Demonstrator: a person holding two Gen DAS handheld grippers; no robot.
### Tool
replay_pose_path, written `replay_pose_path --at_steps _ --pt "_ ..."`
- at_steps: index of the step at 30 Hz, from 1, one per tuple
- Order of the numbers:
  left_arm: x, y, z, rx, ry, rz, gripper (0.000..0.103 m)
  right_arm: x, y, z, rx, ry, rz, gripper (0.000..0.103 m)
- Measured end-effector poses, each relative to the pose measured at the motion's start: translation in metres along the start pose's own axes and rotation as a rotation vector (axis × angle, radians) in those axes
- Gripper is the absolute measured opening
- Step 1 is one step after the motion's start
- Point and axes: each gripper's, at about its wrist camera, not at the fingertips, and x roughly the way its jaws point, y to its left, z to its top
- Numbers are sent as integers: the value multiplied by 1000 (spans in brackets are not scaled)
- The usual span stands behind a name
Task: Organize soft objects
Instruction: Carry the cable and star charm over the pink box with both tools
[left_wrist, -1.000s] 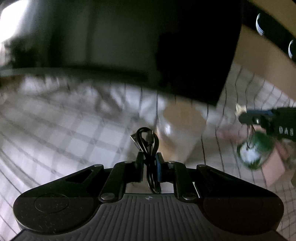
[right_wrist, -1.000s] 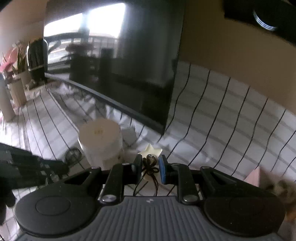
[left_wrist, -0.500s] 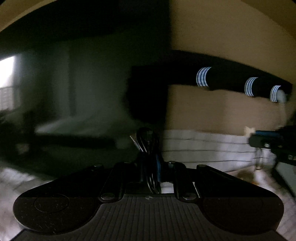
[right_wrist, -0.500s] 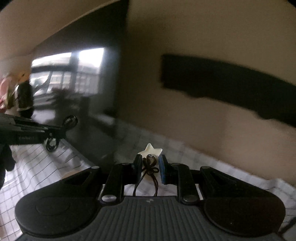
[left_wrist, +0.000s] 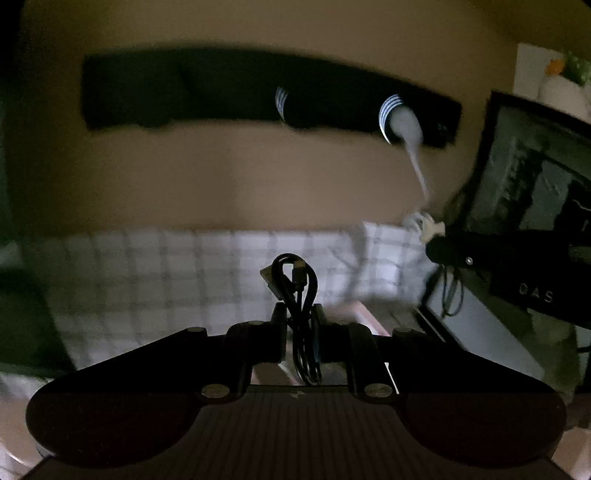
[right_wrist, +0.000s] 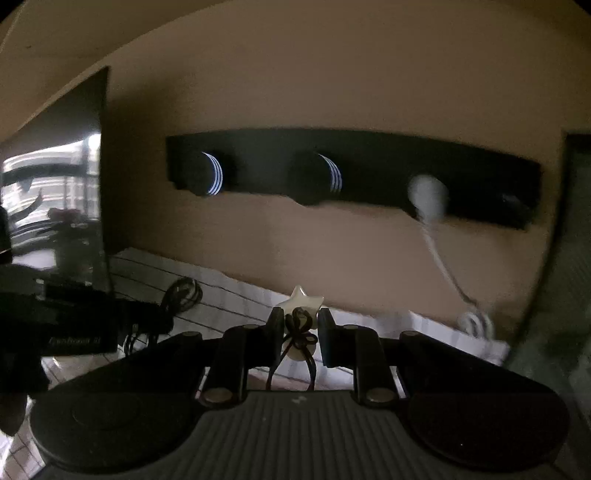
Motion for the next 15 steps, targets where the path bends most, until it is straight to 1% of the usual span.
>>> replay_pose_path --at_steps 5,8,10,12,15 --pt "32 -4 -27 -73 89 -35 16 2 -33 -31 74 28 -20 19" --pt "47 -1 -37 -114 130 -47 16 11 -42 -48 106 53 -3 19" --pt "49 1 -45 -134 154 -44 16 20 -45 -58 113 76 6 19" --pt "55 6 -48 -151 176 -50 16 30 -48 -66 133 103 20 19" --pt "72 10 -47 -189 203 -82 17 43 -54 -79 168 138 37 19"
